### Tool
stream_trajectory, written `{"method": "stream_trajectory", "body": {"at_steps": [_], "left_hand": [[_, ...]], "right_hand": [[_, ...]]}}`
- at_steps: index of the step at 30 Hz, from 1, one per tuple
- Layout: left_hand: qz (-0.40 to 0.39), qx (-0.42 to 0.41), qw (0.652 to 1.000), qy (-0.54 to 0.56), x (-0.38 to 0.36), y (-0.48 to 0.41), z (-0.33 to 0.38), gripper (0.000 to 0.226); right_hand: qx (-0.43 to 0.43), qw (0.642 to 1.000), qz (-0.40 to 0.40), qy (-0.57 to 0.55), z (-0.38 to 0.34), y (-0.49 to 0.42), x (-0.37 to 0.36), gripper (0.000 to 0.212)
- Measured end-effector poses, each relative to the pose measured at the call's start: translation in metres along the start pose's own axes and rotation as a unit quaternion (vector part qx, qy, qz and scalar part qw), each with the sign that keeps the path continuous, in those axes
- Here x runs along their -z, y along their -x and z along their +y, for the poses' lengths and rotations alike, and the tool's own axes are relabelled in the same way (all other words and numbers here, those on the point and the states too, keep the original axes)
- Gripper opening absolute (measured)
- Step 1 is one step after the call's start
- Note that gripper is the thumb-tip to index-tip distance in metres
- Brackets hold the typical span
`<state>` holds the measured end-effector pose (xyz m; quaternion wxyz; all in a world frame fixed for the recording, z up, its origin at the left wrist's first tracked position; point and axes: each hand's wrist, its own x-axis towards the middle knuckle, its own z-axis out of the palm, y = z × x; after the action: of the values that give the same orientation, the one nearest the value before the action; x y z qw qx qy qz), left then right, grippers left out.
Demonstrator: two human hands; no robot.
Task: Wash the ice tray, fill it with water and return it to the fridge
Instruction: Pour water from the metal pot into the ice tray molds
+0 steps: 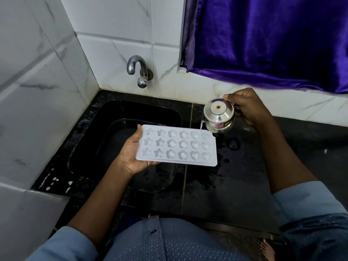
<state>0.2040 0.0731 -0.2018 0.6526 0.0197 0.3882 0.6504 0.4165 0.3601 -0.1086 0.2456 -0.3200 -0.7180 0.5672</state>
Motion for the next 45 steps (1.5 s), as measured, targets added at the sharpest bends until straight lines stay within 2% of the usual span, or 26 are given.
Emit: {"method": "stream_trajectory", "body": {"at_steps": [7,15,18,23,32,35,38,41,45], "left_hand": [[-0.005,0.006,1.0,0.004,-0.001,-0.001,-0.002,0.079],[-0.011,0.007,1.0,0.002,0.006,-0.001,-0.004,0.081],[-0.008,0.006,1.0,0.01,0.009,-0.002,-0.004,0.081],[-0.008,0.004,1.0,0.019,0.008,-0.003,-0.004,0.079],[-0.012,0.008,1.0,0.007,0.01,-0.007,-0.004,0.081],[-0.011,0.008,1.0,0.003,0.01,-0.007,-0.004,0.082],[-0.01,0.008,1.0,0.002,0.008,-0.008,-0.005,0.082],[-0.004,0.009,1.0,0.004,0.003,-0.008,-0.005,0.08],[0.002,0.006,1.0,0.007,-0.001,-0.008,-0.004,0.079]], "right_hand": [[0.012,1.0,-0.006,0.001,-0.004,-0.007,-0.005,0.036],[0.021,1.0,-0.015,-0.007,-0.009,-0.006,-0.009,0.058],[0.019,1.0,-0.018,-0.007,-0.01,-0.006,-0.01,0.045],[0.021,1.0,-0.008,0.002,-0.011,-0.006,-0.009,0.037],[0.016,1.0,0.001,0.001,-0.009,-0.009,-0.007,0.035],[0.018,1.0,0.002,0.002,-0.008,-0.01,-0.008,0.046],[0.014,1.0,-0.011,-0.006,-0.01,-0.01,-0.013,0.041],[0.015,1.0,-0.017,-0.016,-0.013,-0.01,-0.019,0.064],[0.019,1.0,-0.018,-0.006,-0.016,-0.011,-0.026,0.051]]}}
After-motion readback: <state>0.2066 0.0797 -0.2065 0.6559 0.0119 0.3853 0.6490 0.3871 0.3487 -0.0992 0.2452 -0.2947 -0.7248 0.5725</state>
